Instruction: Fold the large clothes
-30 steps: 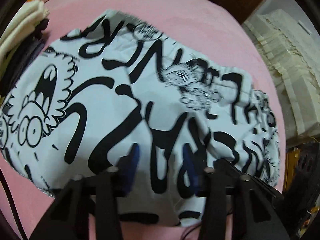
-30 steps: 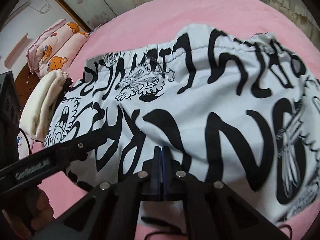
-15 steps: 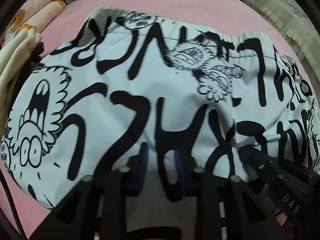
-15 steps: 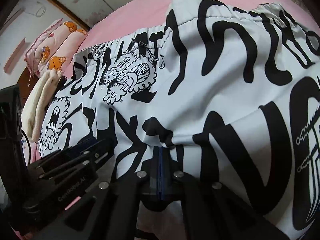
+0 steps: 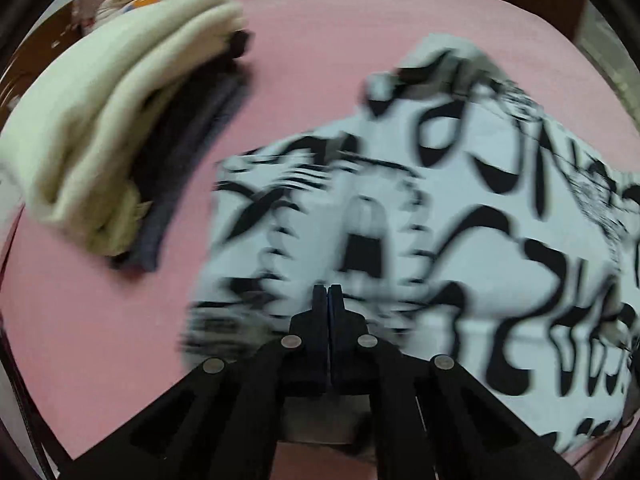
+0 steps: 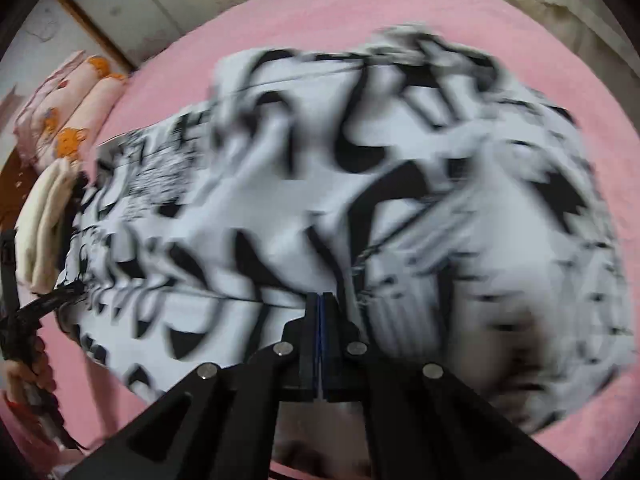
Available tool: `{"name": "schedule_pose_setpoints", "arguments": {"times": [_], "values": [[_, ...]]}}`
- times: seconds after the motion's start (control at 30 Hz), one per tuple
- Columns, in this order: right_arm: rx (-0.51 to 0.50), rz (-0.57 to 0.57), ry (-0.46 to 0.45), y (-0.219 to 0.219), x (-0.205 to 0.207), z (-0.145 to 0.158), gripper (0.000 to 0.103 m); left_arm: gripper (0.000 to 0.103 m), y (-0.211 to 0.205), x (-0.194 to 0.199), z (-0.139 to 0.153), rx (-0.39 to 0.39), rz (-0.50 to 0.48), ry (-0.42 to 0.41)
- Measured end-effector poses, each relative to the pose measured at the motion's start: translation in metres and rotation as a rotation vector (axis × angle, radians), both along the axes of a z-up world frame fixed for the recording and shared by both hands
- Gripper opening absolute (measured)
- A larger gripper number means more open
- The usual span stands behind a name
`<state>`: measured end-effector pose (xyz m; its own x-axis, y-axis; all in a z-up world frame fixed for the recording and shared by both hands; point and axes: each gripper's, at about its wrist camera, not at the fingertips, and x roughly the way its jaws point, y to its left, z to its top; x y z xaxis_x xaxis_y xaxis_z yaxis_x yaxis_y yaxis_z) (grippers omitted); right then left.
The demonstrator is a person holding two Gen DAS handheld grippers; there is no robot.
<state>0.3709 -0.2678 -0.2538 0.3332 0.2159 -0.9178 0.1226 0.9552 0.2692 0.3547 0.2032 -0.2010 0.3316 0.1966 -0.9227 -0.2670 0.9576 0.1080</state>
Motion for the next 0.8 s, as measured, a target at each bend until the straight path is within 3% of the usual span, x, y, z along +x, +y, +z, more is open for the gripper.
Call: {"name": "schedule_pose_setpoints", "arguments": {"times": [0.17, 0.27, 0.33, 0.4, 0.5, 0.57, 0.67, 0.8], "values": [[-0.075, -0.142, -0.01, -0.056, -0.015, 0.009, 0.0, 0.002, 0.037, -0.008, -0.004, 0.09, -0.017, 0.013], [-0.17, -0.192, -0.019, -0.08, -0.019, 0.015, 0.0, 0.002, 0.055, -0.001, -0.011, 0.124, -0.02, 0.03], [-0.144, -0.232, -0.022, -0.094, -0.02, 0.015, 0.0, 0.004, 0.07, 0.003, -0.017, 0.171, 0.003, 0.039], [-0.164, -0.263, -0.021, -0.096, -0.019, 0.016, 0.0, 0.005, 0.086, 0.001, -0.021, 0.214, 0.09, 0.071], [-0.23, -0.283, -0.017, -0.085, -0.014, 0.026, 0.0, 0.005, 0.108, -0.007, -0.012, 0.089, 0.184, 0.028], [-0.219, -0.259, -0.056, -0.067, -0.016, 0.038, 0.0, 0.005, 0.107, -0.015, 0.004, 0.055, 0.18, -0.031], [-0.107, -0.151, -0.16, -0.043, -0.019, 0.059, 0.0, 0.007, 0.084, -0.029, 0.034, 0.02, 0.096, -0.11], [0.039, 0.084, -0.231, 0.009, -0.019, 0.067, 0.0, 0.01, 0.027, -0.031, 0.056, -0.172, -0.129, -0.137]]}}
